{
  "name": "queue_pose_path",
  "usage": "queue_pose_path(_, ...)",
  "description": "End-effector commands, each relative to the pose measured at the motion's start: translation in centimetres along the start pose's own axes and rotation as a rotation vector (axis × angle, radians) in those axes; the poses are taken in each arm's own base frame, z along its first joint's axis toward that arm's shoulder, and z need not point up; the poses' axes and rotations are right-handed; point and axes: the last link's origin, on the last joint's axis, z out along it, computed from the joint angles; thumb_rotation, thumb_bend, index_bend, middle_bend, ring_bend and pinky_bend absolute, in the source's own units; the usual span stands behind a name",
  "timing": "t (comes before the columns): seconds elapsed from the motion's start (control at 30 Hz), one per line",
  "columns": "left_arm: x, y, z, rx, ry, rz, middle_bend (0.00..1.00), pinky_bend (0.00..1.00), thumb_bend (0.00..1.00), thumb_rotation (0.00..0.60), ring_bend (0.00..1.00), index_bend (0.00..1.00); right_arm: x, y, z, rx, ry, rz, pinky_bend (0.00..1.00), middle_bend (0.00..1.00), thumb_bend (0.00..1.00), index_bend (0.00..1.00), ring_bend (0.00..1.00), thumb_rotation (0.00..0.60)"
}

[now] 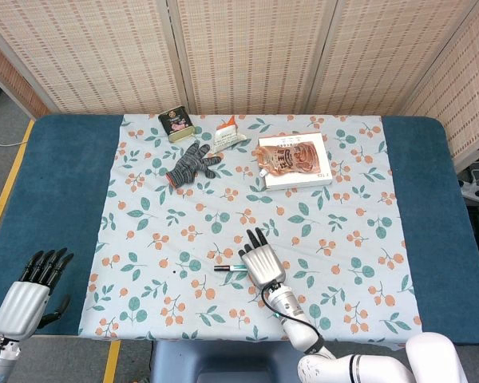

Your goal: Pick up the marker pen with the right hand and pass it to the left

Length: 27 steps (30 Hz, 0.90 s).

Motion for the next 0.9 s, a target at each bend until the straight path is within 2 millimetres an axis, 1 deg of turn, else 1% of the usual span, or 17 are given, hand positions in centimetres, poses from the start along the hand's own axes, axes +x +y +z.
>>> queue_pose_path(0.03,-0.01,-0.03,0.06,0.002,-0.001,0.0,0.0,0.02,0.4,0.6,0.0,0.0,-0.11,-0.1,0.03,0.001,-0.003,0.0,0.0,0.35,0.23,0.44,0.03,0.6)
queue_pose_path(0.17,-0.02,-0.06,0.09,0.003,-0.002,-0.001,0.0,0.02,0.4,0.6,0.0,0.0,-0.17,-0.31,0.04,0.006,-0.004,0.002,0.0,0.36,0.23,0.45,0.04,0.6)
queue_pose_path(0.4,0.0,-0.15,0.07,0.003,-0.003,-0.004,0.0,0.02,0.4,0.6,0.0,0.0,-0.26,-0.65,0.14,0.011,-0.002,-0.008,0.0,0.39,0.23,0.52,0.07,0.6)
queue_pose_path(0.57,0.02,-0.23,0.09,0.004,-0.003,-0.004,0.0,0.02,0.4,0.6,0.0,0.0,-0.25,-0.68,0.15,0.011,0.001,-0.012,0.0,0.39,0.24,0.53,0.08,0.6)
queue_pose_path(0.67,0.02,-0.17,0.09,0.003,-0.003,-0.004,0.0,0.02,0.4,0.6,0.0,0.0,-0.25,-0.75,0.13,0.013,0.002,-0.015,0.0,0.42,0.24,0.55,0.1,0.6)
queue_pose_path(0.73,0.03,-0.14,0.06,0.002,-0.003,-0.005,0.0,0.02,0.4,0.6,0.0,0.0,-0.17,-0.81,0.13,0.014,0.009,-0.016,0.0,0.44,0.24,0.57,0.11,0.6)
queue_pose_path(0.83,0.03,-0.14,0.08,0.003,-0.003,-0.003,0.0,0.02,0.4,0.6,0.0,0.0,-0.16,-0.84,0.14,0.018,0.019,-0.021,0.0,0.49,0.24,0.64,0.15,0.6)
queue_pose_path(0.9,0.02,-0.16,0.08,0.003,-0.003,-0.002,0.0,0.02,0.4,0.6,0.0,0.0,-0.21,-0.83,0.13,0.02,0.027,-0.026,0.0,0.54,0.25,0.72,0.19,0.6)
